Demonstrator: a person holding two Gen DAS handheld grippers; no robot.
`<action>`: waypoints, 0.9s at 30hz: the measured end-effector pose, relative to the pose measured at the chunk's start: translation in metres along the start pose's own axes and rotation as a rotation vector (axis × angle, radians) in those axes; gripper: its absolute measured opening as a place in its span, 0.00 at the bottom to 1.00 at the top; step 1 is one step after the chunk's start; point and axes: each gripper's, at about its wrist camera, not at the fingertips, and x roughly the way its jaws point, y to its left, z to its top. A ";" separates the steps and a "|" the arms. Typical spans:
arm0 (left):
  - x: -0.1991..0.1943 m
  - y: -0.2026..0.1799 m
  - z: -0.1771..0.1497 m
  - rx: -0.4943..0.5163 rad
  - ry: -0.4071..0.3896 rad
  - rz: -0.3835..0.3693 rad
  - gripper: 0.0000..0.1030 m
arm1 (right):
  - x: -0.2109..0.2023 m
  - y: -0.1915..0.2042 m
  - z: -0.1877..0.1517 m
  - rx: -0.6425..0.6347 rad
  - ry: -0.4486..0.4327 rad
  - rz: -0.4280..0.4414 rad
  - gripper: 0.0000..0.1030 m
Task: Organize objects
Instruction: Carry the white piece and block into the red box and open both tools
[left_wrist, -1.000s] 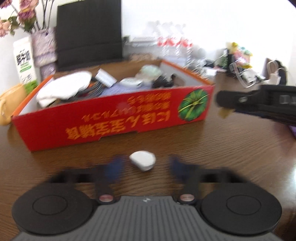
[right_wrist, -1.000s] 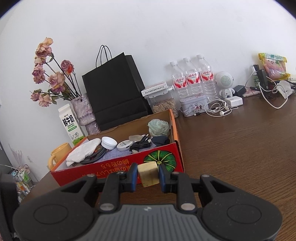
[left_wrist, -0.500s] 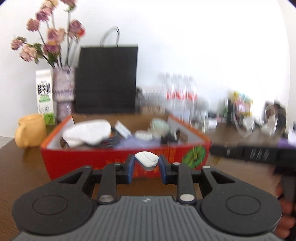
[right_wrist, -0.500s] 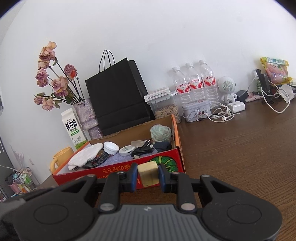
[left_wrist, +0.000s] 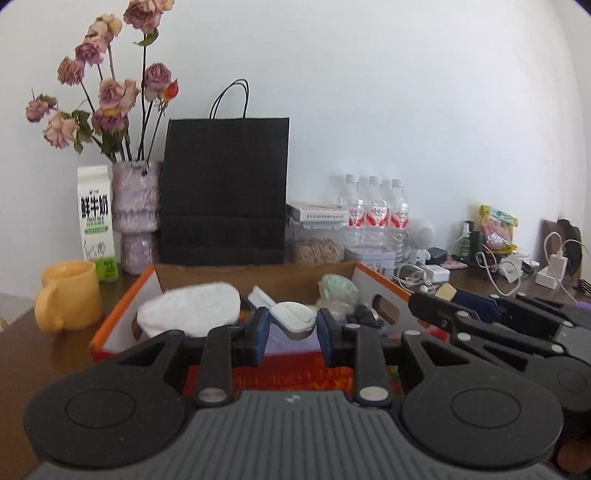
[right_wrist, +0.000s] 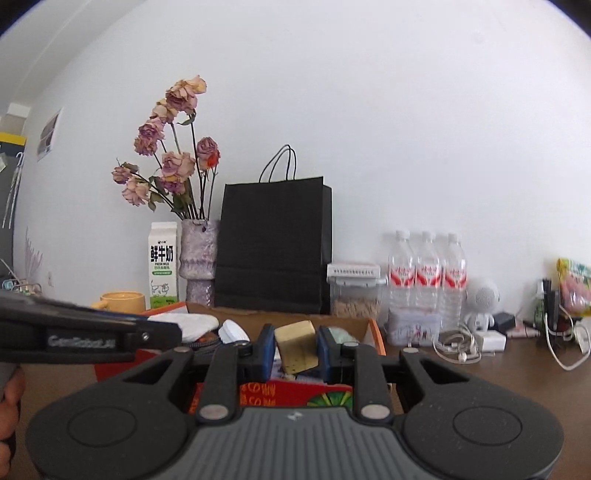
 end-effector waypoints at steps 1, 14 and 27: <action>0.006 0.000 0.002 -0.004 -0.012 0.006 0.28 | 0.005 -0.001 0.001 0.006 -0.003 -0.002 0.22; 0.077 0.015 0.014 -0.059 -0.042 0.105 0.28 | 0.080 -0.023 0.003 0.090 0.007 -0.019 0.22; 0.100 0.027 0.015 -0.089 -0.034 0.141 0.29 | 0.109 -0.034 0.001 0.132 0.054 -0.006 0.23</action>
